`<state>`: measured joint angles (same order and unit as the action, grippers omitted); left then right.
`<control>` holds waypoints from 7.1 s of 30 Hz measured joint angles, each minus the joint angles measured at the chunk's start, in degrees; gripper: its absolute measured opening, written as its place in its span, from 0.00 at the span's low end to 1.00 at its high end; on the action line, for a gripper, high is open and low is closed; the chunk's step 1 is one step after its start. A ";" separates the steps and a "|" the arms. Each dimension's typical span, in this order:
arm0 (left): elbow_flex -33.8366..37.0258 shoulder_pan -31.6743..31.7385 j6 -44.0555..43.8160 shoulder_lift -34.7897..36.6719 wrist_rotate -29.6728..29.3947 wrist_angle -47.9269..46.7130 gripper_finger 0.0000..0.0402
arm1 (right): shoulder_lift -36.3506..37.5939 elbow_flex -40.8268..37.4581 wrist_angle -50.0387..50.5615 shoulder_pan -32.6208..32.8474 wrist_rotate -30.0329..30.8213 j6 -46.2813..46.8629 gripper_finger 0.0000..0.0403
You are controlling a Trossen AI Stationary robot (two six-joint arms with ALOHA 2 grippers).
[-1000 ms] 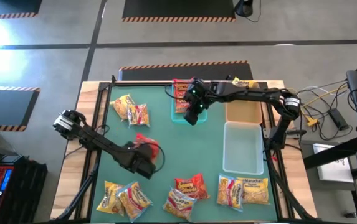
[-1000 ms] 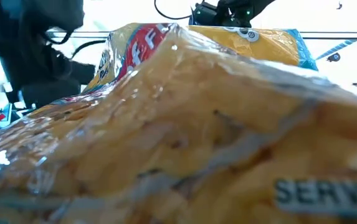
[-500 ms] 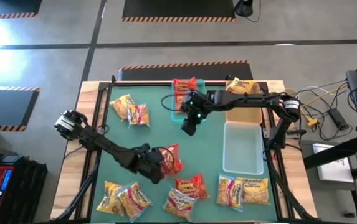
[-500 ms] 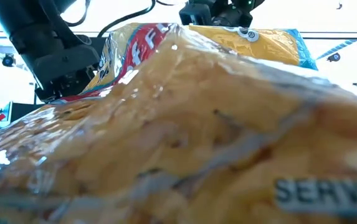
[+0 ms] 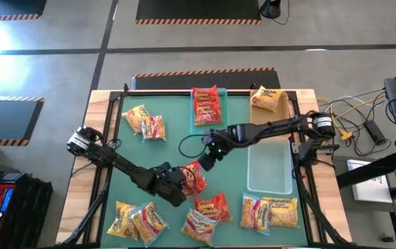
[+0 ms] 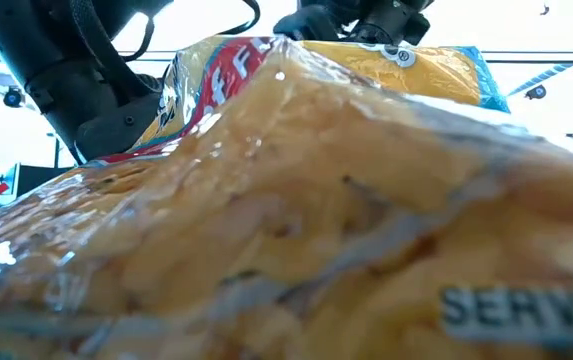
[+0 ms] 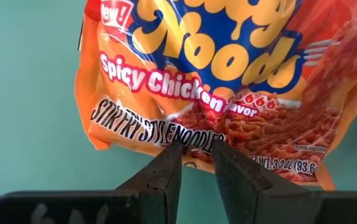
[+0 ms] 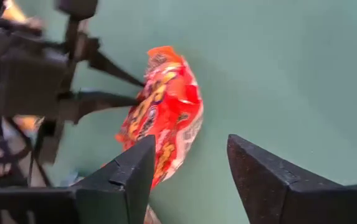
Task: Sort Maruchan noodles
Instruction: Put the orange noodle pack into the green bin, then put the blue noodle pack into the transparent bin
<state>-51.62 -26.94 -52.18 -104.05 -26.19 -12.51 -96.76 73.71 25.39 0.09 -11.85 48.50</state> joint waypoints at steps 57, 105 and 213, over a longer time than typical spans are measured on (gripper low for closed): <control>-2.17 4.94 -3.01 -0.08 -0.55 2.68 0.19 | -6.88 -12.10 -25.67 6.98 10.26 12.44 0.24; -9.22 3.51 -39.27 1.97 -10.51 -21.40 0.19 | 19.71 -12.23 -6.44 -19.71 9.07 -54.25 0.11; -31.17 -14.33 -35.28 -17.74 3.23 -6.61 0.19 | -1.11 -0.26 1.35 25.21 5.54 2.09 0.36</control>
<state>-82.78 -41.27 -87.47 -121.80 -22.96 -19.12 -97.87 73.45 26.74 25.30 -6.30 50.59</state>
